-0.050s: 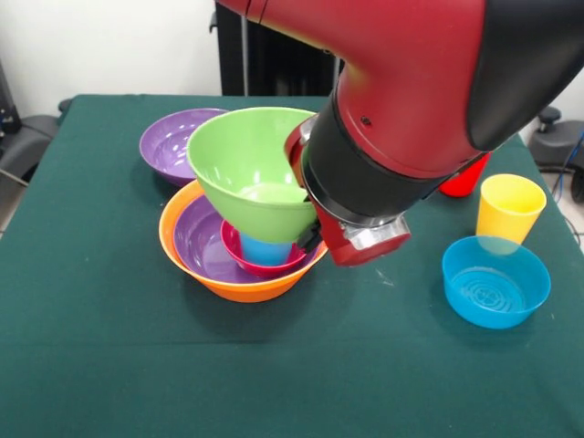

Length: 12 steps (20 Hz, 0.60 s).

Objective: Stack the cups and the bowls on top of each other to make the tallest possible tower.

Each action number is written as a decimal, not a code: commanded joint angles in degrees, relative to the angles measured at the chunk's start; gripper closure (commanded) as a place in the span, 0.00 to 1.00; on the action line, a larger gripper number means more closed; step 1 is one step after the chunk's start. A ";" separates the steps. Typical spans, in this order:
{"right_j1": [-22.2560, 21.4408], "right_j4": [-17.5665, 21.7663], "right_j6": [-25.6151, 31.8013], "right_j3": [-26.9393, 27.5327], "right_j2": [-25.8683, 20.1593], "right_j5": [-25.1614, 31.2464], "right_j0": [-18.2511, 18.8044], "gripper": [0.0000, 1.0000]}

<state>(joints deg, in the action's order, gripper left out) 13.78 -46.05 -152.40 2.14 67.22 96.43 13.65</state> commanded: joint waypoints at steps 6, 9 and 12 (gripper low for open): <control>-2.22 7.29 22.22 -5.13 -5.95 -2.43 0.04 1.00; -2.43 7.72 22.15 -5.92 -6.62 -2.18 -0.53 1.00; -2.45 7.54 21.92 -6.30 -6.88 -2.02 -0.85 1.00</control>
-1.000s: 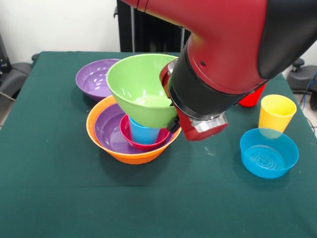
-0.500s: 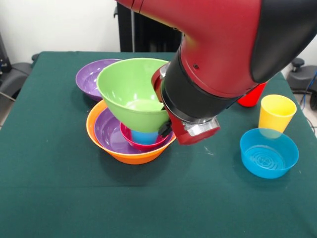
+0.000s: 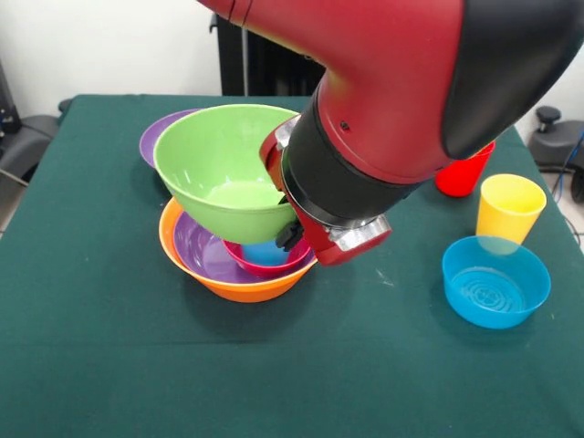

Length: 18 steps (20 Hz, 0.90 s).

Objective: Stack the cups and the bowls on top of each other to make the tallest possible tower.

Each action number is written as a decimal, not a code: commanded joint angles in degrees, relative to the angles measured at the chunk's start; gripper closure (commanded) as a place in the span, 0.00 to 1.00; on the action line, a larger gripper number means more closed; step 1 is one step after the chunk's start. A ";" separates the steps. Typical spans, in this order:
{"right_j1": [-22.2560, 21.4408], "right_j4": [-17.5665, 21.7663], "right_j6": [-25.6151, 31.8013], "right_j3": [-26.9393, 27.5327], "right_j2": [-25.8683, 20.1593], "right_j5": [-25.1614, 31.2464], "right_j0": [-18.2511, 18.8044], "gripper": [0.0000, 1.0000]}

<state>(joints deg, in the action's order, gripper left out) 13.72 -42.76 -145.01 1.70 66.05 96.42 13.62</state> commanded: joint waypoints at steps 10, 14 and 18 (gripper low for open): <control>-5.38 8.95 13.37 -14.52 -14.13 -2.95 -5.94 1.00; -6.64 9.88 12.18 -17.58 -16.16 -3.36 -7.76 1.00; -7.32 10.55 11.58 -18.96 -17.12 -3.75 -8.58 1.00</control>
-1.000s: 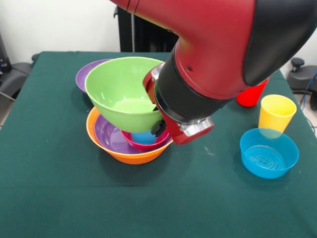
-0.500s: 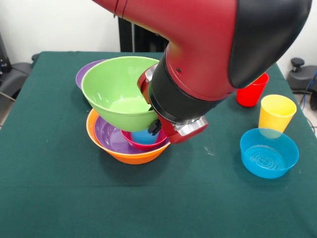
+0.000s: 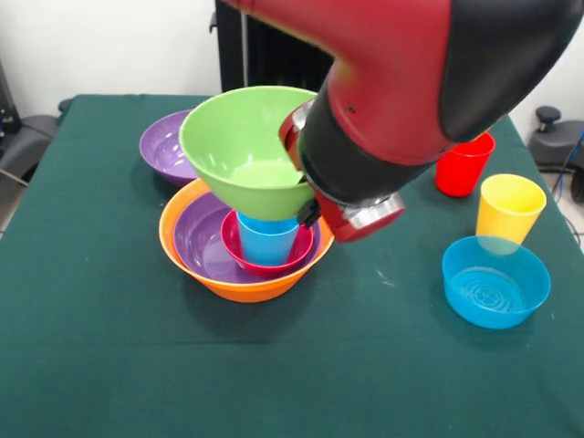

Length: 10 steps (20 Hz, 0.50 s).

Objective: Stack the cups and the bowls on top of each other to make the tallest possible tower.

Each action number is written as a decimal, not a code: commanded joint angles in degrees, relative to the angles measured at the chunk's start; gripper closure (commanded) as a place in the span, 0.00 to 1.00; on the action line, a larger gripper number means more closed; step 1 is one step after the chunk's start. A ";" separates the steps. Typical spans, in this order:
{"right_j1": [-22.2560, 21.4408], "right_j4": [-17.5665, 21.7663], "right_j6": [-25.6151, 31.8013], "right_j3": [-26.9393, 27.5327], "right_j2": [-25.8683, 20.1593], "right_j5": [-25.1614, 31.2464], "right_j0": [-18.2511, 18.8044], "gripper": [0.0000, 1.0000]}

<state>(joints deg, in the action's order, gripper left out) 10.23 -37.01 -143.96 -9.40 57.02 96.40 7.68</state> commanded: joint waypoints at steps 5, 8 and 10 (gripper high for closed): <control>-4.50 5.97 10.45 -8.87 -8.79 -4.52 -3.15 1.00; -4.16 6.28 10.48 -8.22 -8.46 -5.24 -2.76 1.00; -3.88 6.50 10.41 -7.58 -8.04 -5.64 -2.37 1.00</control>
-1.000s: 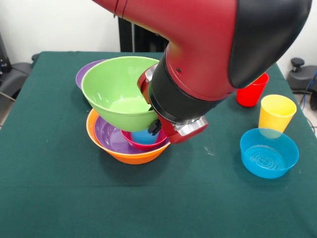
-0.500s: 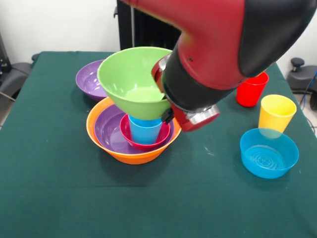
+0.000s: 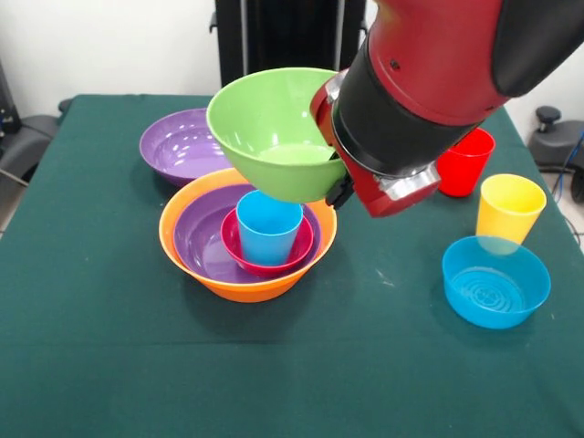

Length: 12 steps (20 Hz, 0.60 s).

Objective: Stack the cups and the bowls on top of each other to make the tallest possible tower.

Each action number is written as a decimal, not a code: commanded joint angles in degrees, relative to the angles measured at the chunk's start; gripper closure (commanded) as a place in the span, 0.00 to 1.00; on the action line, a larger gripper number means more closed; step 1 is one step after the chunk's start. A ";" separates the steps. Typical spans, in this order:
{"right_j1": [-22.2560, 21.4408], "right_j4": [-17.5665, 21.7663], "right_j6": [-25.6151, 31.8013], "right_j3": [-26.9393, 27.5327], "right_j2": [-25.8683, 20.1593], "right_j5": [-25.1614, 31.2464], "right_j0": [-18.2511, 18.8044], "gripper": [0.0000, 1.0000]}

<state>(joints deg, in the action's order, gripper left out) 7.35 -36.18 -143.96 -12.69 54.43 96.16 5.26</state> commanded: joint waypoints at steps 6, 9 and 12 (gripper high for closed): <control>-1.08 6.57 10.25 -4.71 -4.69 -5.97 0.23 1.00; -1.31 6.82 10.31 -5.25 -4.70 -6.27 -0.11 1.00; -1.26 6.94 10.05 -5.23 -4.54 -6.26 -0.21 1.00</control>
<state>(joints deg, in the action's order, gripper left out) 6.82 -35.40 -143.96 -12.76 54.26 92.84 5.30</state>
